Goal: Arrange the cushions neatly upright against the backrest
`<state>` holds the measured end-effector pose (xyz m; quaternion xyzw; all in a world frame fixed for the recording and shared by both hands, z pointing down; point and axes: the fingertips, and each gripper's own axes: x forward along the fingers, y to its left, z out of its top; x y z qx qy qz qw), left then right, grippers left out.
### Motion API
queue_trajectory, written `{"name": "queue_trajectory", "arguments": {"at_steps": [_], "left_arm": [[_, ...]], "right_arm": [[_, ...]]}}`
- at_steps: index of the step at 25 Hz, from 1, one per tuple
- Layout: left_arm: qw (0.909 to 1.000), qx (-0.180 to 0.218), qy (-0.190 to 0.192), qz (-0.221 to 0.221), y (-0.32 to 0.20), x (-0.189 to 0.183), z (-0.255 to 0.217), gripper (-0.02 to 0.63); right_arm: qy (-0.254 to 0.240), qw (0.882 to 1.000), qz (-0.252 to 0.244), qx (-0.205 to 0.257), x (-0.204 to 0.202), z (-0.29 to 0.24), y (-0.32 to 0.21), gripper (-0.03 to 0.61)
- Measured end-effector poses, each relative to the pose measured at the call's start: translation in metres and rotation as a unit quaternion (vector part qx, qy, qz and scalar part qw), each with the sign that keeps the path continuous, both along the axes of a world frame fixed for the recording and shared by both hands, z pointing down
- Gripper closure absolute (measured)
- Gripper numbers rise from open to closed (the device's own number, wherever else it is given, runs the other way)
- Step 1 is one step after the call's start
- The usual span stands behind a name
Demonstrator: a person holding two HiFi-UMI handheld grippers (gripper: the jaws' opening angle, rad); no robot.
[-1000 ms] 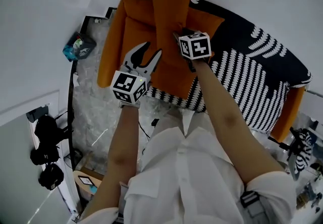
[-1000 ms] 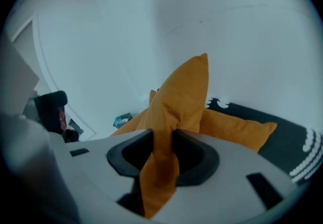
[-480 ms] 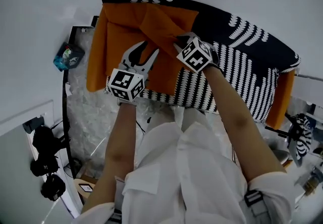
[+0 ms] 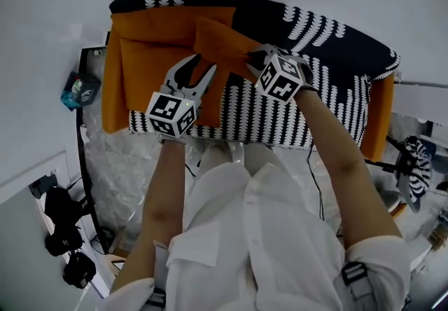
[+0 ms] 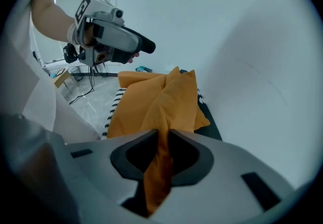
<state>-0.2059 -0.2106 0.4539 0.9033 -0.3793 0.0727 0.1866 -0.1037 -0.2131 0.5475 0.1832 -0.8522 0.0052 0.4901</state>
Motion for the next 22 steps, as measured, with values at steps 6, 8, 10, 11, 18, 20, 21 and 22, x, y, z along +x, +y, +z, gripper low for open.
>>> {"name": "queue_trajectory", "arguments": {"at_steps": [6, 8, 10, 11, 18, 20, 21, 22], "left_arm": [[0.9998, 0.002, -0.006, 0.022, 0.005, 0.061, -0.005, 0.417], [0.9997, 0.005, -0.007, 0.024, 0.007, 0.085, -0.009, 0.417], [0.9996, 0.01, -0.007, 0.026, 0.011, 0.11, -0.013, 0.417], [0.9995, 0.012, -0.007, 0.027, 0.014, 0.123, -0.015, 0.417], [0.998, 0.019, 0.007, 0.059, 0.036, 0.197, -0.022, 0.417], [0.997, 0.017, 0.016, 0.074, 0.042, 0.212, -0.022, 0.417], [0.9962, 0.016, 0.021, 0.083, 0.045, 0.221, -0.022, 0.417], [0.9954, 0.016, 0.024, 0.092, 0.047, 0.229, -0.022, 0.417]], "right_arm": [[0.03, 0.998, -0.042, 0.021, 0.079, -0.015, 0.021, 0.499], [0.037, 0.998, -0.049, 0.029, 0.105, -0.02, 0.026, 0.499], [0.042, 0.997, -0.055, 0.036, 0.13, -0.024, 0.032, 0.499], [0.044, 0.997, -0.057, 0.038, 0.143, -0.026, 0.035, 0.499], [0.074, 0.995, -0.054, 0.043, 0.217, -0.03, 0.062, 0.499], [0.084, 0.995, -0.042, 0.04, 0.237, -0.03, 0.071, 0.5], [0.089, 0.995, -0.035, 0.039, 0.248, -0.03, 0.075, 0.5], [0.095, 0.994, -0.028, 0.038, 0.26, -0.029, 0.081, 0.5]]}}
